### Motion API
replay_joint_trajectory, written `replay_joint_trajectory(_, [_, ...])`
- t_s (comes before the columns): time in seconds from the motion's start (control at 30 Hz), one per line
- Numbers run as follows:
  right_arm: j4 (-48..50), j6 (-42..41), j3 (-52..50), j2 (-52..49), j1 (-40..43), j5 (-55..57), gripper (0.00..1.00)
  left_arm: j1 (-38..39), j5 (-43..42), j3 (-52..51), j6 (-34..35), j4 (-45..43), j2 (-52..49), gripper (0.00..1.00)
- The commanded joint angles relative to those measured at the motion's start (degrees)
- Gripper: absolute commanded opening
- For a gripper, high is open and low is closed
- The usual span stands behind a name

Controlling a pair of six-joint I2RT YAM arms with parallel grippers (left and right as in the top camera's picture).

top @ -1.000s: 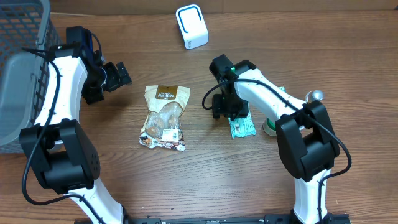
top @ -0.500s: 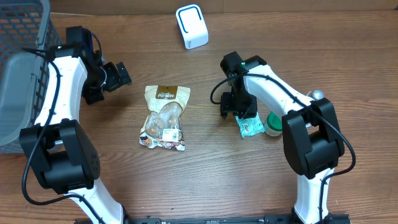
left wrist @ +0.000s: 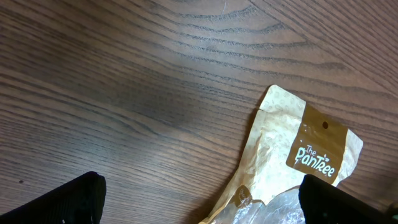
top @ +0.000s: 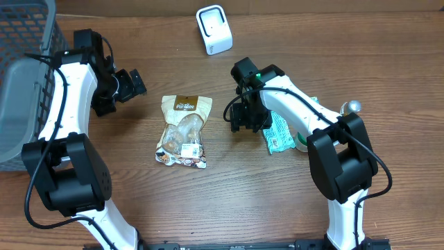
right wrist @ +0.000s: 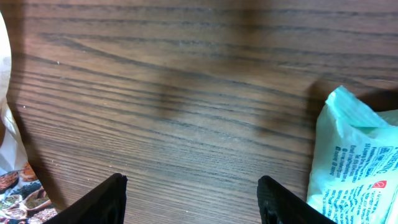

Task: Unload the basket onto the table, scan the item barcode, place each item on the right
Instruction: 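Open the right gripper and raise it off the packet, then move the right gripper left over the PanTree bag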

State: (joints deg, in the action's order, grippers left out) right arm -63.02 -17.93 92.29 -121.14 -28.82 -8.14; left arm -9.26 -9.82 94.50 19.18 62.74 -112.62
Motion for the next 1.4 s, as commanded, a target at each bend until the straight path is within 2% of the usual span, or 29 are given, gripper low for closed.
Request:
replay_joint_trajectory(0.0, [0.44,0.42,0.98,0.24,0.00,4.02,0.64,-0.42,-0.24,0.37,0.57,-0.02,0.42,1.00])
replay_joint_trajectory(0.23, [2.78,0.44,-2.60,0.24,0.28,5.16,0.64,-0.42,-0.24,0.37,0.57,-0.02,0.42,1.00])
replay_joint_trajectory(0.37, [2.67,0.42,-3.85,0.24,0.85,9.90,0.66,-0.44,-0.24,0.37,0.55,-0.02,0.42,1.00])
replay_joint_trajectory(0.83, [-1.38,0.48,-3.82,0.24,5.29,11.10,0.69,-0.42,-0.24,0.37,0.57,-0.02,0.42,0.99])
replay_joint_trajectory(1.0, [-2.93,3.45,-1.68,0.24,5.27,10.97,0.70,-0.42,-0.24,0.37,0.57,-0.02,0.42,0.99])
replay_joint_trajectory(1.13, [-5.01,3.41,3.37,0.24,4.55,3.50,0.70,-0.42,-0.24,0.37,0.57,-0.02,0.42,1.00])
replay_joint_trajectory(1.23, [-2.91,3.41,4.94,0.24,3.93,-4.70,0.71,-0.42,-0.24,0.37,0.57,-0.02,0.42,1.00])
replay_joint_trajectory(1.33, [0.76,3.39,4.76,0.24,3.63,-11.63,0.80,-0.42,-0.24,0.37,0.57,-0.02,0.42,1.00])
replay_joint_trajectory(1.37, [1.84,3.37,4.70,0.24,3.61,-13.09,0.90,-0.44,-0.24,0.37,0.55,-0.02,0.42,0.99])
